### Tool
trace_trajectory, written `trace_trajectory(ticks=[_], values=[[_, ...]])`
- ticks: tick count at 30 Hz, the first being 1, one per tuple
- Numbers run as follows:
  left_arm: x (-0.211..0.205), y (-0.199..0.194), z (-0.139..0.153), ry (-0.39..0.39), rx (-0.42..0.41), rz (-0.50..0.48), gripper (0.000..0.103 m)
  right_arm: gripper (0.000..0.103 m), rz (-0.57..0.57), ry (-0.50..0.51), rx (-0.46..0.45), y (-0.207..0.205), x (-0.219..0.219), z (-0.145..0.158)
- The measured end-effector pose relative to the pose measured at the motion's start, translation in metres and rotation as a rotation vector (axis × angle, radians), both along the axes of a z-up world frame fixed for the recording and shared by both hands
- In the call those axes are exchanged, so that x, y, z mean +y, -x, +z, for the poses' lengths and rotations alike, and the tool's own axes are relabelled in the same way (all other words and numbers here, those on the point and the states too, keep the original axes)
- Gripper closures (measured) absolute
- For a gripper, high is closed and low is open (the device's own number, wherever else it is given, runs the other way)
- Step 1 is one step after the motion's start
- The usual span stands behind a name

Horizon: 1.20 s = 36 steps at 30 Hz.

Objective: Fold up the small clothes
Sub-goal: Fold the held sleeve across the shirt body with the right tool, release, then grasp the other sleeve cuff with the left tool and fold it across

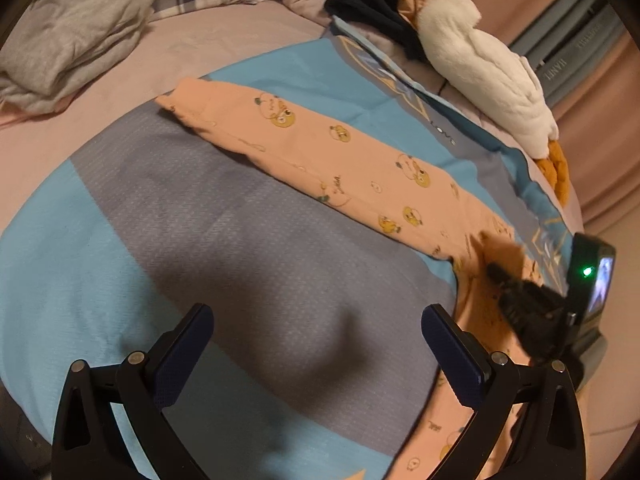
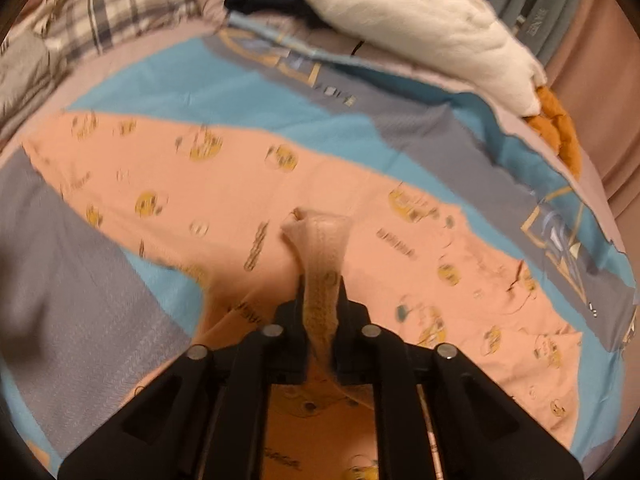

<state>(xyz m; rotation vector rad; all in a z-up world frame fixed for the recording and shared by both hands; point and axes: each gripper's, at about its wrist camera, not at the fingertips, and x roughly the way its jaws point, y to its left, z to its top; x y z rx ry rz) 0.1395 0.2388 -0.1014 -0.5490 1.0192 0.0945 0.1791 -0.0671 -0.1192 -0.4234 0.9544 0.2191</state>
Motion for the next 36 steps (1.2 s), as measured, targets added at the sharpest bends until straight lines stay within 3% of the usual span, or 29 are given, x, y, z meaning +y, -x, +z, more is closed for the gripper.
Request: trace_trajectory(ticks=[1,2,6,8,10,11,13,14,19,21,26,29,31,33,34,36], values=[[0.002,0.000,-0.001,0.005,0.001,0.004,0.000,0.059,0.001,-0.024,0.033,0.001,0.000,-0.001],[0.004,0.000,-0.001,0.010,0.000,0.006,0.000,0.056,0.010,-0.058,0.054,0.005,-0.003,0.002],[0.014,0.001,-0.001,0.065,-0.027,0.024,0.000,0.053,0.078,-0.255,0.075,0.026,-0.023,0.033],[0.020,-0.001,-0.001,0.102,-0.042,0.033,0.000,0.053,0.054,-0.395,0.083,0.028,-0.053,0.052],[0.027,-0.005,-0.001,0.147,-0.063,0.045,0.000,0.055,0.006,-0.455,0.077,0.025,-0.074,0.058],[0.031,-0.007,-0.001,0.174,-0.079,0.055,0.000,0.056,-0.027,-0.453,0.066,0.021,-0.086,0.058],[0.040,-0.012,-0.003,0.238,-0.101,0.079,0.000,0.074,-0.099,-0.417,0.054,0.013,-0.101,0.047],[0.046,-0.015,-0.005,0.283,-0.115,0.091,0.000,0.077,-0.146,-0.403,0.070,0.007,-0.113,0.036],[0.071,-0.032,-0.022,0.487,-0.156,0.127,0.000,0.082,-0.329,-0.372,0.123,0.016,-0.167,-0.011],[0.081,-0.037,-0.027,0.499,-0.155,0.167,0.000,0.082,-0.305,-0.436,0.099,0.031,-0.178,-0.015],[0.105,-0.063,-0.046,0.510,-0.153,0.274,0.000,0.077,-0.284,-0.468,0.071,0.058,-0.185,-0.005],[0.115,-0.073,-0.049,0.489,-0.197,0.360,0.003,0.065,-0.289,-0.483,0.068,0.070,-0.191,-0.001],[0.118,-0.081,-0.046,0.463,-0.229,0.394,0.008,0.064,-0.293,-0.495,0.073,0.079,-0.200,0.000],[0.125,-0.089,-0.048,0.444,-0.226,0.414,0.033,0.064,-0.292,-0.522,0.079,0.087,-0.203,0.000],[0.127,-0.092,-0.052,0.437,-0.211,0.420,0.039,0.063,-0.290,-0.534,0.079,0.091,-0.204,0.000],[0.133,-0.100,-0.059,0.430,-0.182,0.441,0.069,0.062,-0.290,-0.539,0.081,0.098,-0.205,0.001]])
